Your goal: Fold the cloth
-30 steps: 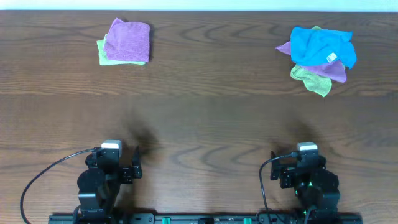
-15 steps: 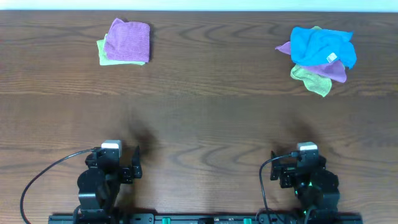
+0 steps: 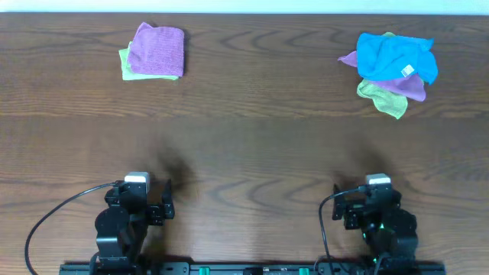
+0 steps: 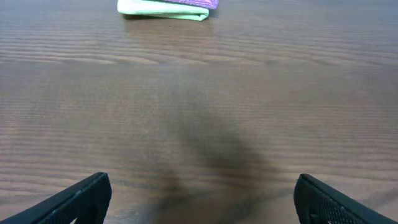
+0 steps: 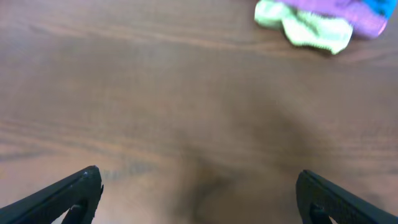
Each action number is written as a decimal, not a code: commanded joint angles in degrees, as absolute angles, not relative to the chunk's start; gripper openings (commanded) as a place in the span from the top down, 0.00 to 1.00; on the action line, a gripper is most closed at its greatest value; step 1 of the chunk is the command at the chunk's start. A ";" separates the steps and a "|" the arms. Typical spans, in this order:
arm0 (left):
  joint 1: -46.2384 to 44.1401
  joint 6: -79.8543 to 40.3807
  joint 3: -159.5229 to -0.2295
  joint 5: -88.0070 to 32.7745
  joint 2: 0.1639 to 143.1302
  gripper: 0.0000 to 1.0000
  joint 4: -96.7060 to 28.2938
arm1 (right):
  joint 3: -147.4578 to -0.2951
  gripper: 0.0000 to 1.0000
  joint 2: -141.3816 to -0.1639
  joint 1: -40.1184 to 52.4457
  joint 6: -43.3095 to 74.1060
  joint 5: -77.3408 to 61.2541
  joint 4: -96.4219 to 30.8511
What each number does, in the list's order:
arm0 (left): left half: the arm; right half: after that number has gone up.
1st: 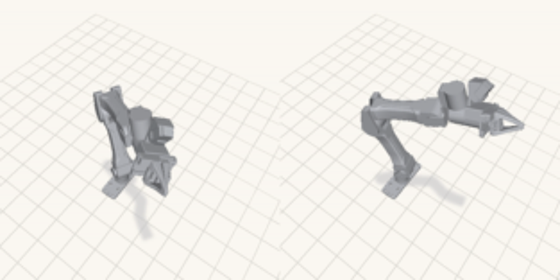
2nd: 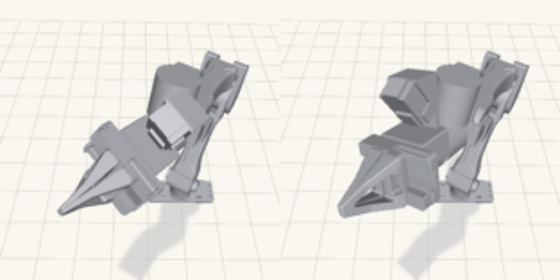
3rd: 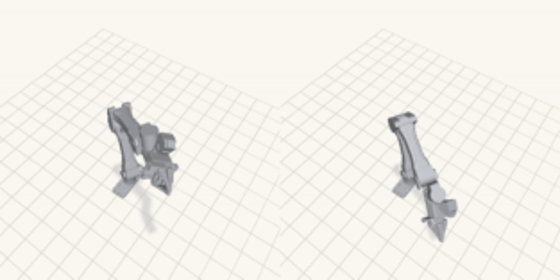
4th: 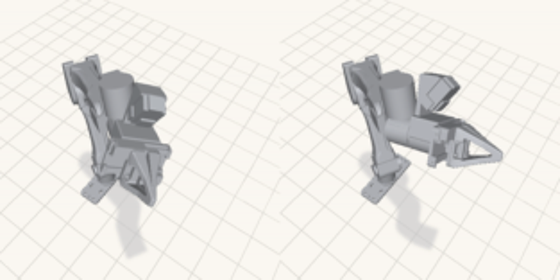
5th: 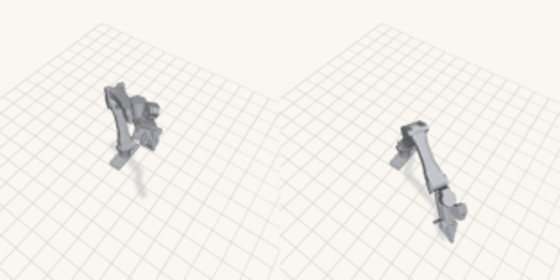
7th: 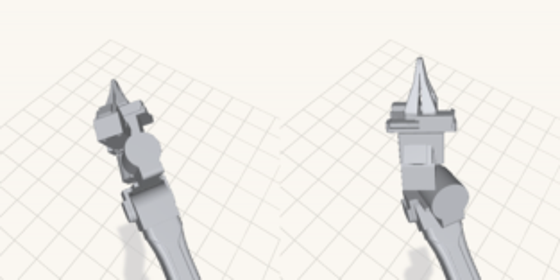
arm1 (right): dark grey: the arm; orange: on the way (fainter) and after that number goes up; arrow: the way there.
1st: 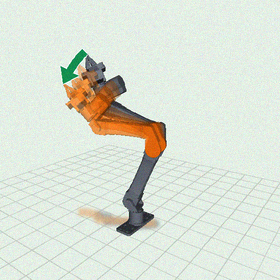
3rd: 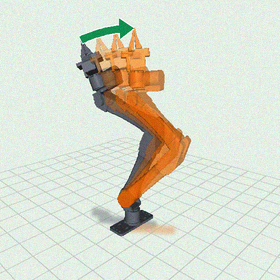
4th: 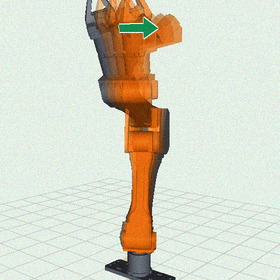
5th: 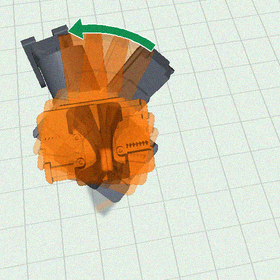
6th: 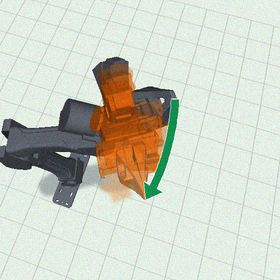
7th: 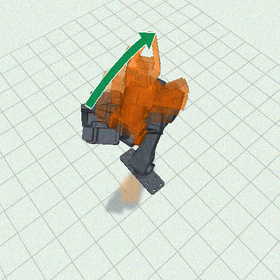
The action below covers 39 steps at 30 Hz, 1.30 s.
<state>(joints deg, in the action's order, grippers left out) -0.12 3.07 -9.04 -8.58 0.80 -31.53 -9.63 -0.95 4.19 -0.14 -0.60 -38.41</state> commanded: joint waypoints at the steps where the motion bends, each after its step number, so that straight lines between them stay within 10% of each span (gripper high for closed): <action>1: -0.38 3.86 -8.47 -8.43 0.25 0.05 -31.51 | -10.02 0.01 -0.93 3.42 2.96 -0.38 -36.60; 27: -0.38 3.86 -8.47 -8.43 0.25 0.05 -31.51 | -91.57 0.01 -82.48 -6.15 10.66 1.63 -58.33; 39: -0.38 3.86 -8.47 -8.43 0.25 0.05 -31.51 | -107.39 0.01 -105.56 -12.10 6.04 -1.61 -55.55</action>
